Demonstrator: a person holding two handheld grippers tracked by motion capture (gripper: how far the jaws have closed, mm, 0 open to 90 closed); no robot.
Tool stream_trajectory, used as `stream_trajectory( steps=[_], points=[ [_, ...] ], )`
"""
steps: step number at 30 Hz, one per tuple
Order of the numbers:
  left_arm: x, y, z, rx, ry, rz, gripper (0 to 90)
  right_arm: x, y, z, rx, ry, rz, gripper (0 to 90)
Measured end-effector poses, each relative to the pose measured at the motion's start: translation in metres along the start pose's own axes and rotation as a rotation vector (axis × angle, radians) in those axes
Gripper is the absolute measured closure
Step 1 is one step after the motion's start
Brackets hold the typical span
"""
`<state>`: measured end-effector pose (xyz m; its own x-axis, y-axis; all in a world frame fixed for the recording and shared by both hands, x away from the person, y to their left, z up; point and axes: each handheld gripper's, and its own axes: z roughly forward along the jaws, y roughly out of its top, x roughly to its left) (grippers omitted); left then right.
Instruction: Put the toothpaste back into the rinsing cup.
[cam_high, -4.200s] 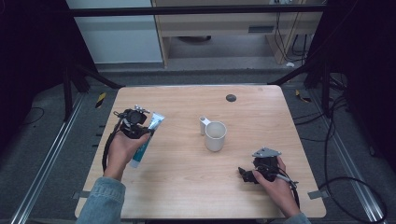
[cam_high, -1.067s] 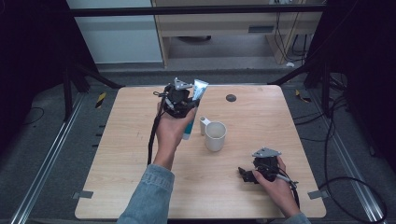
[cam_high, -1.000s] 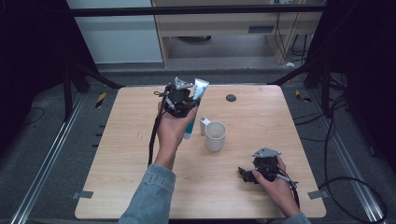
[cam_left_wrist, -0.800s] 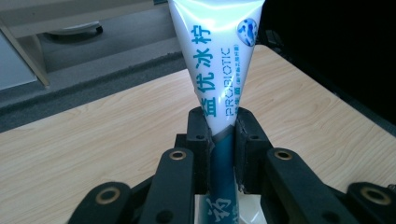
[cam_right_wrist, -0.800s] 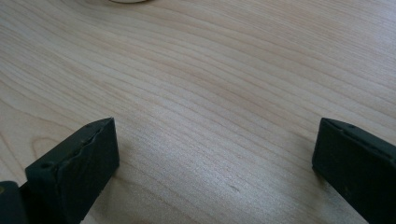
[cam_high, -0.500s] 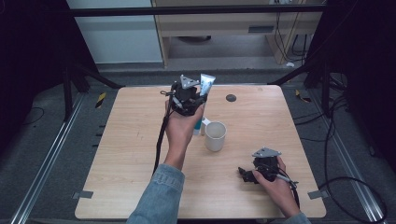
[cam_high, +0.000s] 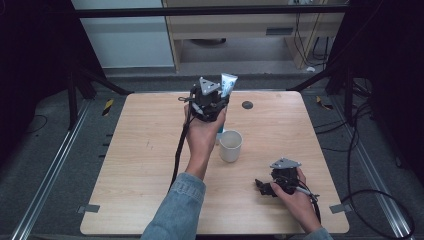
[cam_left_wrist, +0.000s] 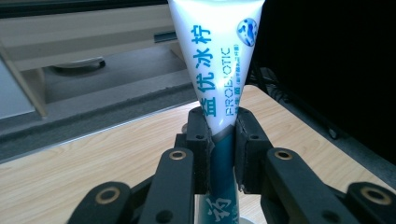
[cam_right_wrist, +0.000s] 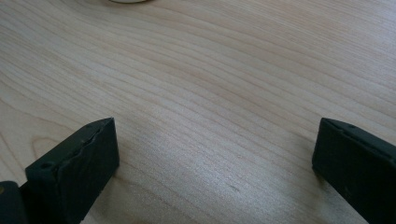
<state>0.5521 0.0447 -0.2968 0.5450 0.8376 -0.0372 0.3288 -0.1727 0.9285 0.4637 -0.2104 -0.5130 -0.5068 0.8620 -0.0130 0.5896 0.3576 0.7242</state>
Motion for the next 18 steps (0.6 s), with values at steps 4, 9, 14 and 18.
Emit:
stream_trajectory(
  steps=[4,9,14,18],
  points=[
    [-0.002,0.002,0.003,-0.011,-0.012,0.005,77.9,0.000,0.000,0.000,0.000,0.001,0.006,0.8],
    [-0.008,0.001,0.007,-0.034,-0.014,0.010,77.9,0.000,0.000,0.000,-0.001,0.001,0.007,0.8],
    [-0.011,-0.001,0.011,-0.046,-0.018,0.018,78.0,0.000,0.000,0.000,-0.002,0.000,0.004,0.7],
    [-0.015,-0.001,0.012,-0.059,-0.036,0.026,78.0,0.000,0.000,0.000,-0.002,0.000,0.004,0.8]
  ],
)
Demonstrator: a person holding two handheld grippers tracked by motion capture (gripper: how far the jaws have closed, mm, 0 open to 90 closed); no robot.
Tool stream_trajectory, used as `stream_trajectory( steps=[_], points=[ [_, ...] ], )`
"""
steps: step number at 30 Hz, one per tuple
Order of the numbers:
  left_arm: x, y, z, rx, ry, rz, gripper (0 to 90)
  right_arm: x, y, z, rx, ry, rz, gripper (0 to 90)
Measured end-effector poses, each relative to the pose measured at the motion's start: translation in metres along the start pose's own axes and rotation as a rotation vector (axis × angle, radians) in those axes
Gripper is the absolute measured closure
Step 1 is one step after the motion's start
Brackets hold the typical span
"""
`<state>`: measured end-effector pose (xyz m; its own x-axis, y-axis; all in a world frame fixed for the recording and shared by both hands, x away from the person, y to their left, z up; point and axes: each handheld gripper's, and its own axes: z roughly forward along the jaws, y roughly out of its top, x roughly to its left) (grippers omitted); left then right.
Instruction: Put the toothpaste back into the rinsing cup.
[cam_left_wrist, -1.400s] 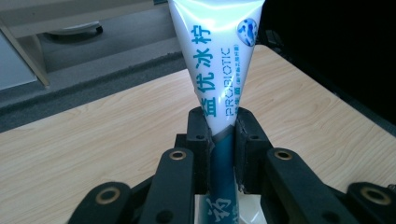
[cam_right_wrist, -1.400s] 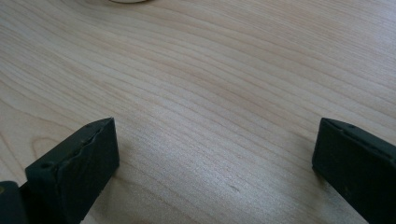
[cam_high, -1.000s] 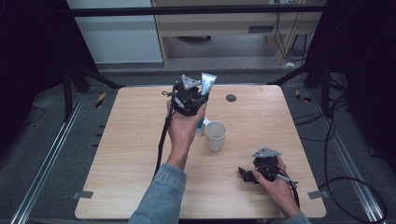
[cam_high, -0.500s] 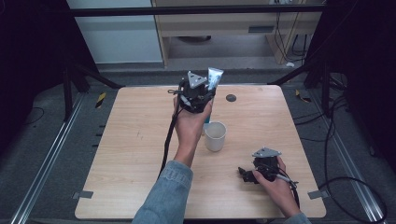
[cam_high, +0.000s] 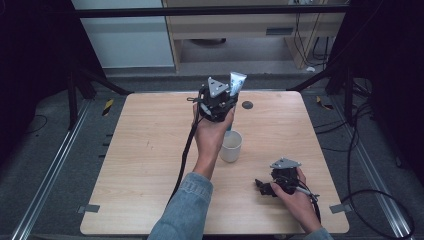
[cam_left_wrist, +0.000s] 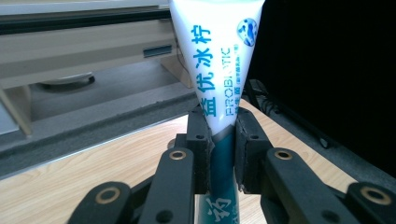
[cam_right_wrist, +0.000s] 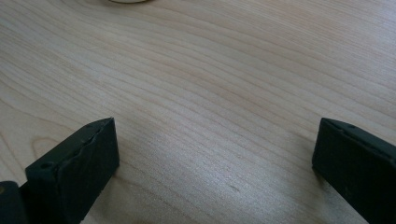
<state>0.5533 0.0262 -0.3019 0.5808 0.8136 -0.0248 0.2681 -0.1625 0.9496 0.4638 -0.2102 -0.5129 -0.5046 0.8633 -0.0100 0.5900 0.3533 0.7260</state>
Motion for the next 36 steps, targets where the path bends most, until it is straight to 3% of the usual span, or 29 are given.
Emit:
stream_trajectory(
  steps=[12,16,20,36],
  points=[
    [-0.003,-0.012,0.007,-0.035,-0.017,0.016,78.0,0.000,0.000,0.000,0.000,0.000,0.000,0.8],
    [0.000,-0.021,0.013,-0.033,-0.027,-0.002,78.0,0.000,0.000,0.000,0.001,0.001,0.001,0.8],
    [-0.002,-0.030,0.022,-0.017,-0.044,0.019,78.0,0.000,0.000,0.000,0.003,0.001,0.003,0.8],
    [0.005,-0.061,0.033,-0.006,-0.051,-0.039,77.9,0.000,0.000,0.000,0.001,-0.001,-0.008,0.9]
  ],
)
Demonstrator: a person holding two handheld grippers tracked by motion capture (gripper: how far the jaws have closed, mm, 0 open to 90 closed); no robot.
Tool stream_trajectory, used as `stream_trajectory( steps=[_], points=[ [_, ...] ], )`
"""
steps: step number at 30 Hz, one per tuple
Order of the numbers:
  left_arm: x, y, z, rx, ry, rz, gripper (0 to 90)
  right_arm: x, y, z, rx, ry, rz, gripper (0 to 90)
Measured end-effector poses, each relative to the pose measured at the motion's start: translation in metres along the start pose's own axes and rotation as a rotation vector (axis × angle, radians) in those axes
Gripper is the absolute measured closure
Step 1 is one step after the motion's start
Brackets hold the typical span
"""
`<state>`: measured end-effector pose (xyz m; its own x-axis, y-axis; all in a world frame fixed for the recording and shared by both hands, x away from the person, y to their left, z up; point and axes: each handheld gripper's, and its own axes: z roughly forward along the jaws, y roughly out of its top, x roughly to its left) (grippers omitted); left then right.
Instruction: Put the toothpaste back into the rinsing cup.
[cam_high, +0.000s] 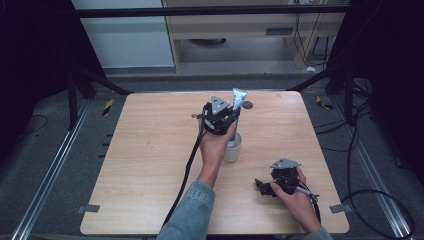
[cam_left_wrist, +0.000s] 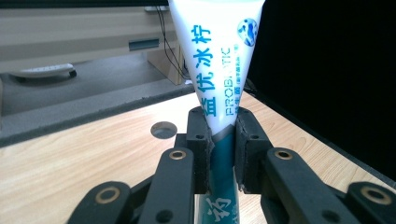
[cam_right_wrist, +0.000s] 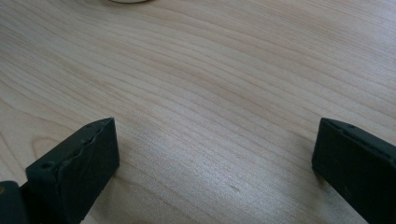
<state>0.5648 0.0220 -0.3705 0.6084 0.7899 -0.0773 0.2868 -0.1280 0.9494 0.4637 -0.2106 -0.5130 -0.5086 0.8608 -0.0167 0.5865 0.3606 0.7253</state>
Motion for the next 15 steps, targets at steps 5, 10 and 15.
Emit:
stream_trajectory(
  steps=[5,10,15],
  points=[
    [0.000,-0.006,0.000,-0.010,-0.001,-0.004,77.9,0.000,0.000,0.000,0.000,0.000,0.000,0.8],
    [-0.002,-0.012,0.001,-0.012,-0.002,-0.006,77.9,0.000,0.000,0.000,-0.001,0.000,0.001,0.9],
    [0.000,-0.018,0.001,-0.031,-0.004,-0.018,77.8,0.000,0.000,0.000,-0.002,0.000,-0.001,0.9]
  ],
)
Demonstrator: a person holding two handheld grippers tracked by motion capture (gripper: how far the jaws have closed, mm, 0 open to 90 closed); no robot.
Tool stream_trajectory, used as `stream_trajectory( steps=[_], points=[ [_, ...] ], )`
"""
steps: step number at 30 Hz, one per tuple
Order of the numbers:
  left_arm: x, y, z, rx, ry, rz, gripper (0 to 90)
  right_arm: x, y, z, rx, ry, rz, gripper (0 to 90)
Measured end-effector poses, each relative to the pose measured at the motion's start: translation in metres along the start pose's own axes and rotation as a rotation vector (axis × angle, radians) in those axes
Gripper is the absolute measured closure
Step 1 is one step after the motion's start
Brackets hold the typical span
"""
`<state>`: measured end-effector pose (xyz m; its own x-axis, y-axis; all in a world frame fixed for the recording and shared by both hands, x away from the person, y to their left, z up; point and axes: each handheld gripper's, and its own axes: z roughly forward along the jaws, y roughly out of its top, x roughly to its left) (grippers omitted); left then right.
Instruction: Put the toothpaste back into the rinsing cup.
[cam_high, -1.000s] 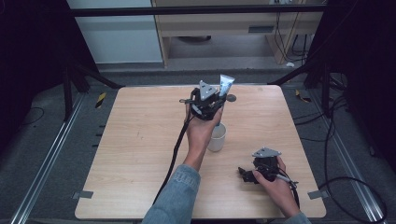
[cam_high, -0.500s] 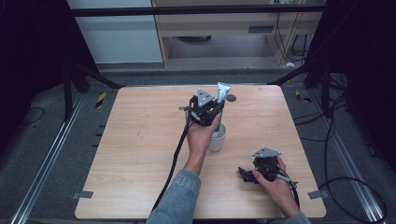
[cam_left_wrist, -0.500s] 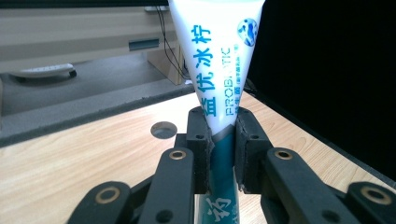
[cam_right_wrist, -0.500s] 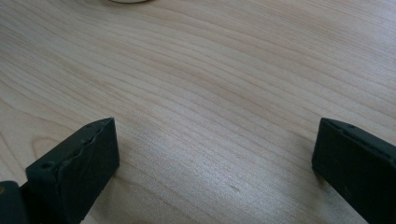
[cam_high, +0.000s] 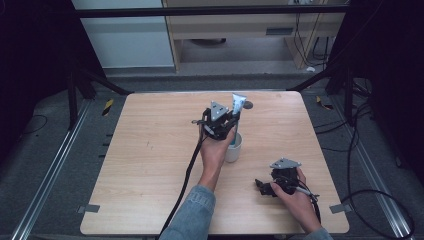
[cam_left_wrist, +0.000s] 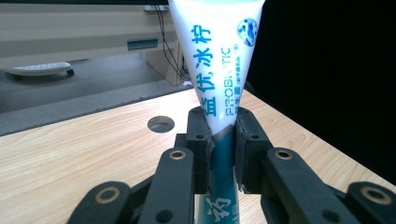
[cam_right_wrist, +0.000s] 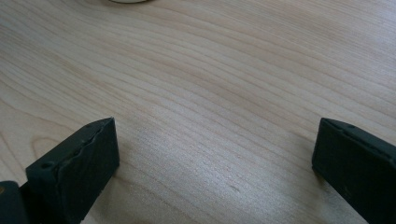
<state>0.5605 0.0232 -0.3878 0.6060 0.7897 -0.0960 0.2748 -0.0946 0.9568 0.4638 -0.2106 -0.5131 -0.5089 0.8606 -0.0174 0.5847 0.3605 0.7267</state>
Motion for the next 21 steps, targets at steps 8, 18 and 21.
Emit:
stream_trajectory(
  steps=[8,18,21],
  points=[
    [0.001,-0.010,0.001,-0.001,0.000,0.008,77.8,0.000,0.000,0.000,0.000,0.000,-0.001,0.9],
    [-0.002,-0.023,0.003,-0.003,0.011,0.013,77.8,0.001,0.000,0.000,0.002,0.003,0.009,0.9],
    [-0.003,-0.027,0.003,-0.001,0.010,0.010,77.8,0.001,0.000,0.000,0.002,0.003,0.009,0.9]
  ],
)
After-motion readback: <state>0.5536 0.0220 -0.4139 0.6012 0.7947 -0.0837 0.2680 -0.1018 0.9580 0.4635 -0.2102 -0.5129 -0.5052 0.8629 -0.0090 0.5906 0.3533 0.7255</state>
